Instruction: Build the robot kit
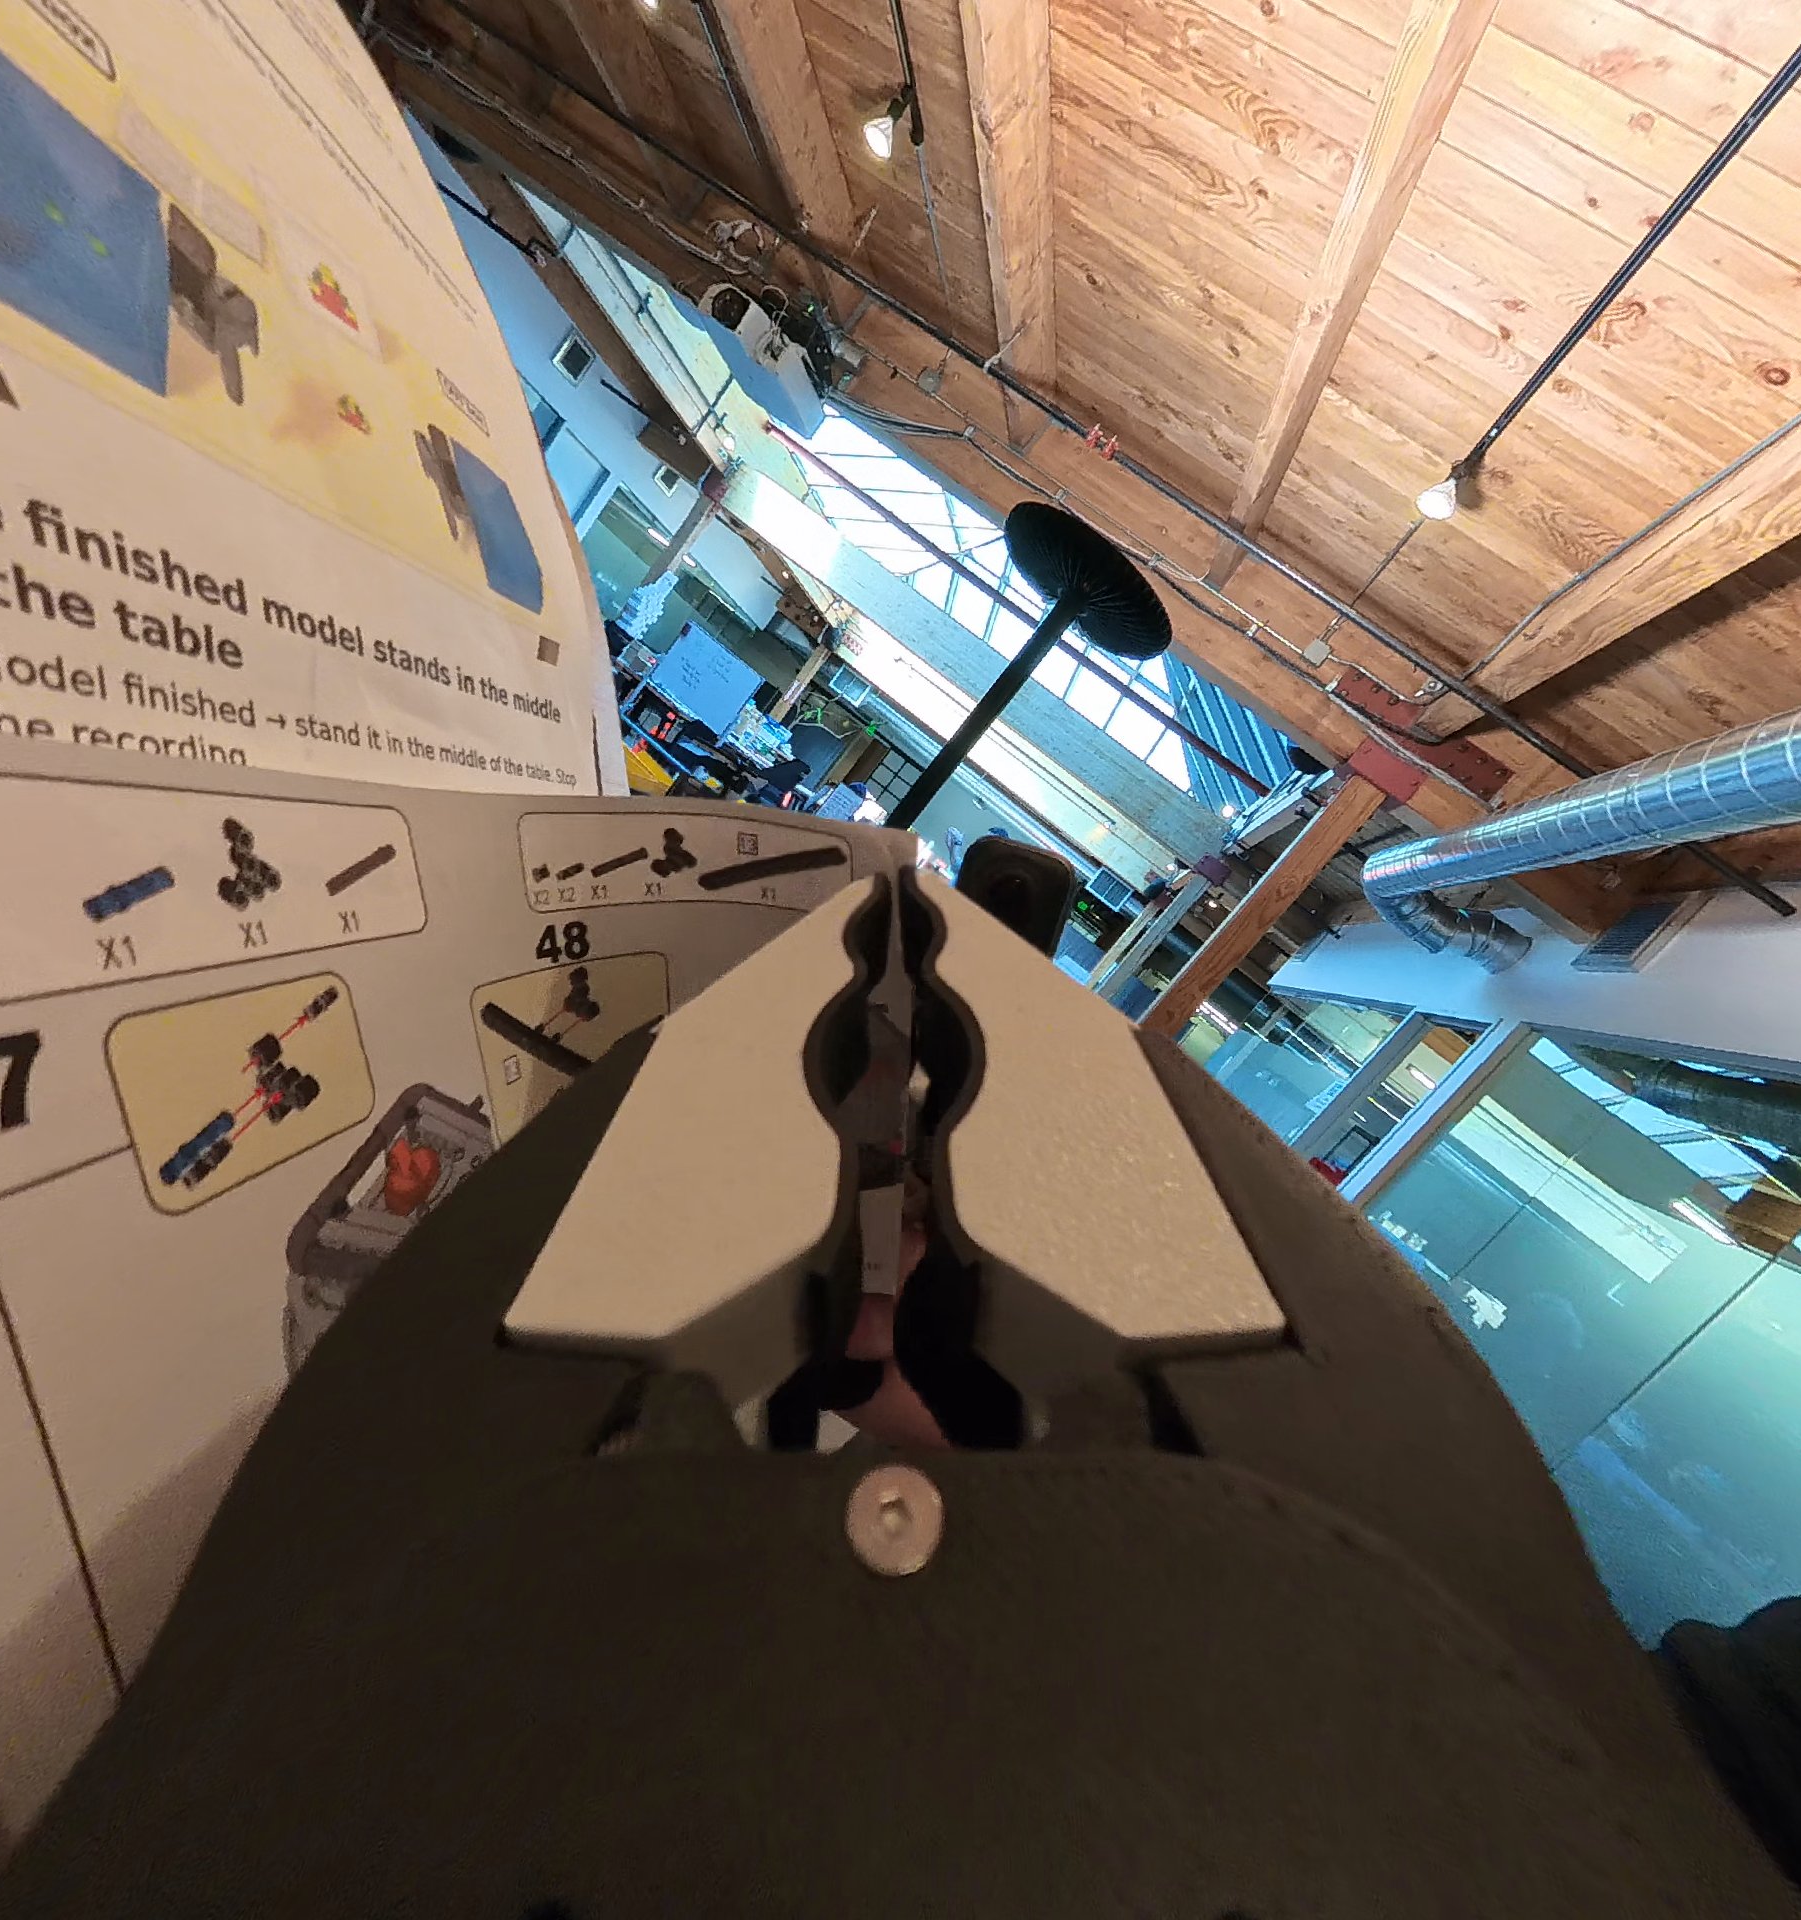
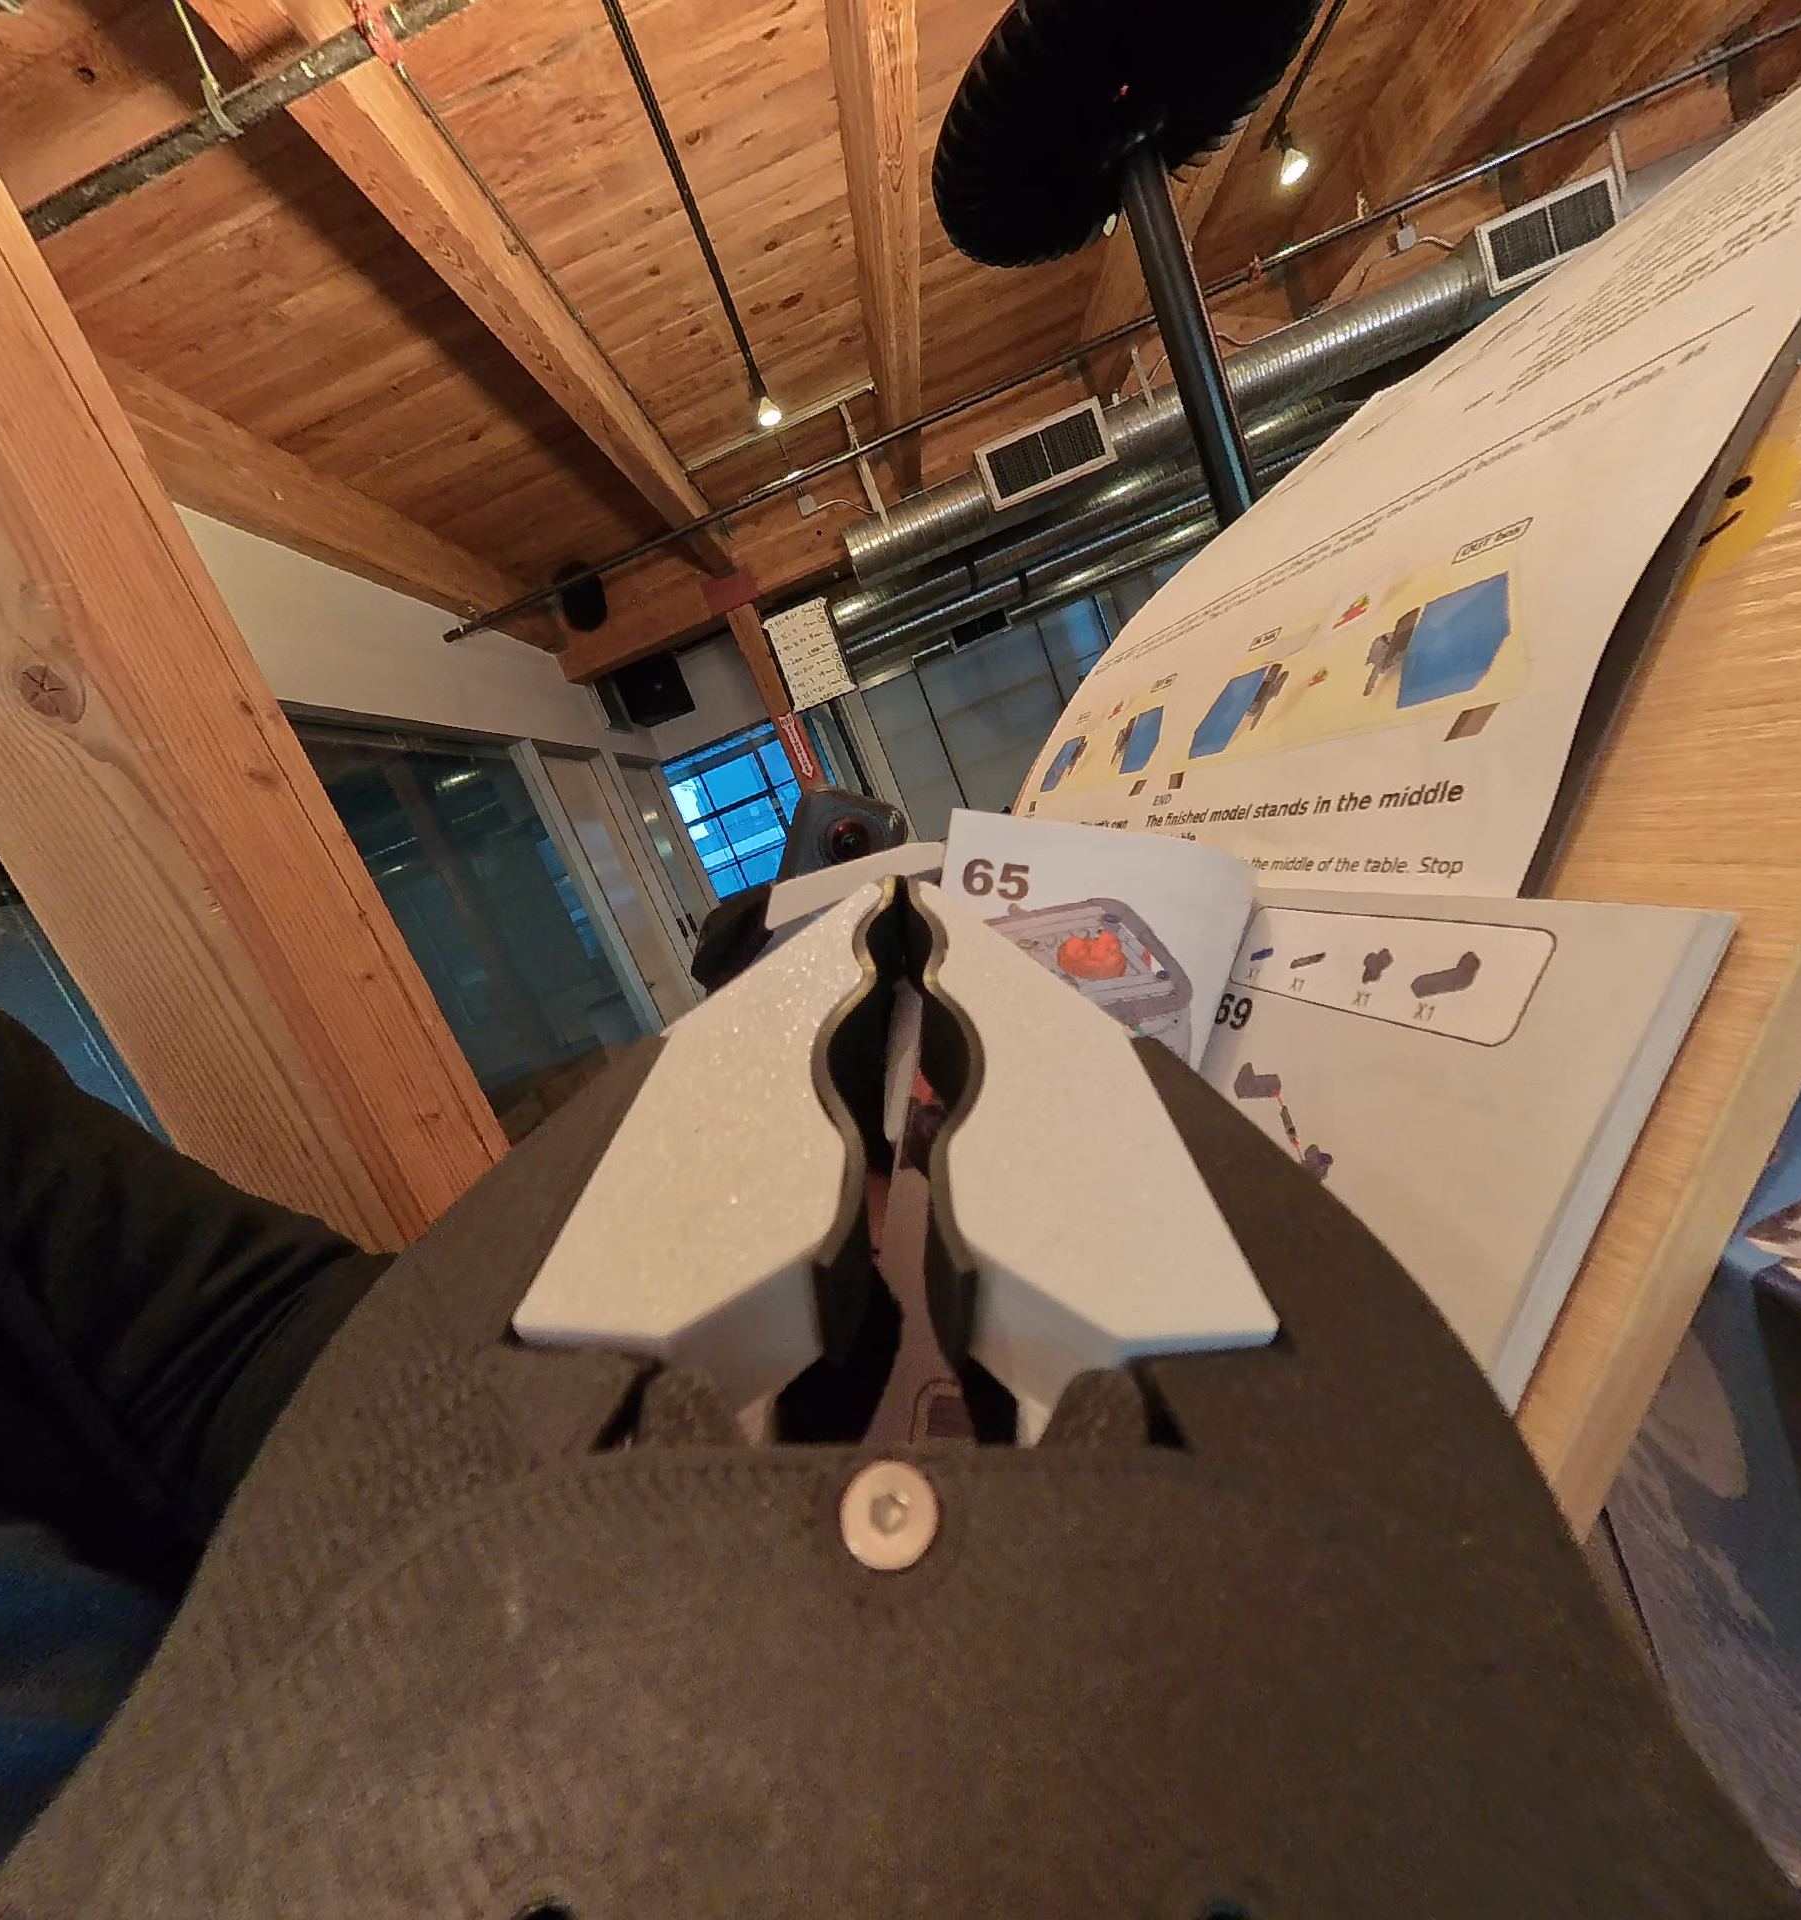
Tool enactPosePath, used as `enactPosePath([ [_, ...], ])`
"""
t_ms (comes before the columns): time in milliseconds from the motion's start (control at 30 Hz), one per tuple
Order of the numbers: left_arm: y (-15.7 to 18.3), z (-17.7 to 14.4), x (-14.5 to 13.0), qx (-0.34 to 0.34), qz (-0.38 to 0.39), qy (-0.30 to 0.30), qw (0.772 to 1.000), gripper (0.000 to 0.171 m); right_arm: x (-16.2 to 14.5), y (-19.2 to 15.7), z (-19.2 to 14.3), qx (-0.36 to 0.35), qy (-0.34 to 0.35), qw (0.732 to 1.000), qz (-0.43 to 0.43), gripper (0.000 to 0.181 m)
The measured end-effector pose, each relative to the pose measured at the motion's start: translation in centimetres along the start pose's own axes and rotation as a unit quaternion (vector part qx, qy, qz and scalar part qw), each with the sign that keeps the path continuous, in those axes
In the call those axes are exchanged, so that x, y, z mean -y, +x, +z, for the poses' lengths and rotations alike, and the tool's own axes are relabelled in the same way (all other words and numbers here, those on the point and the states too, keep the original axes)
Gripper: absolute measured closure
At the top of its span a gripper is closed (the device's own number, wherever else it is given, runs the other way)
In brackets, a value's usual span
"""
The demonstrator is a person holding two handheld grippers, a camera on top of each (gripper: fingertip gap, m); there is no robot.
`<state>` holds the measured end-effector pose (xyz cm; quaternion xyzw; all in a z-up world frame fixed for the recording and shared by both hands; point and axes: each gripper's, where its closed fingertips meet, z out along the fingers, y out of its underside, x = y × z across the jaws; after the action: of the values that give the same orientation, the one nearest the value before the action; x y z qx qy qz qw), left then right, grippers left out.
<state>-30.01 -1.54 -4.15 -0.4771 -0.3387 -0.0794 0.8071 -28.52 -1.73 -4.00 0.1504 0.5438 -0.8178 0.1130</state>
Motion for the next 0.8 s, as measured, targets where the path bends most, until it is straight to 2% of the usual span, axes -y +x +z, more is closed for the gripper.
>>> enactPosePath([
  [500,0.4,0.0,0.0,-0.005,0.006,-0.013,1.000,0.171,0.9,0.3,-1.1,-0.023,0.006,1.000,-0.007,0.181],
  [567,0.7,-0.1,0.1,-0.003,0.014,-0.017,1.000,0.171,1.5,1.0,-1.8,-0.047,0.014,0.999,-0.009,0.179],
  [600,0.9,-0.3,0.1,-0.001,0.018,-0.020,1.000,0.171,1.9,1.6,-2.4,-0.068,0.019,0.997,-0.012,0.168],
  [700,1.8,-0.9,0.5,0.007,0.038,-0.032,0.999,0.171,2.5,3.5,-4.5,-0.182,-0.009,0.981,-0.071,0.152],
  [733,2.0,-1.2,0.7,0.010,0.044,-0.037,0.998,0.171,2.9,3.4,-5.1,-0.217,-0.021,0.970,-0.109,0.155],
  [800,2.5,-2.1,1.2,0.014,0.048,-0.046,0.998,0.171,3.0,2.0,-4.8,-0.225,-0.055,0.960,-0.155,0.164],
])
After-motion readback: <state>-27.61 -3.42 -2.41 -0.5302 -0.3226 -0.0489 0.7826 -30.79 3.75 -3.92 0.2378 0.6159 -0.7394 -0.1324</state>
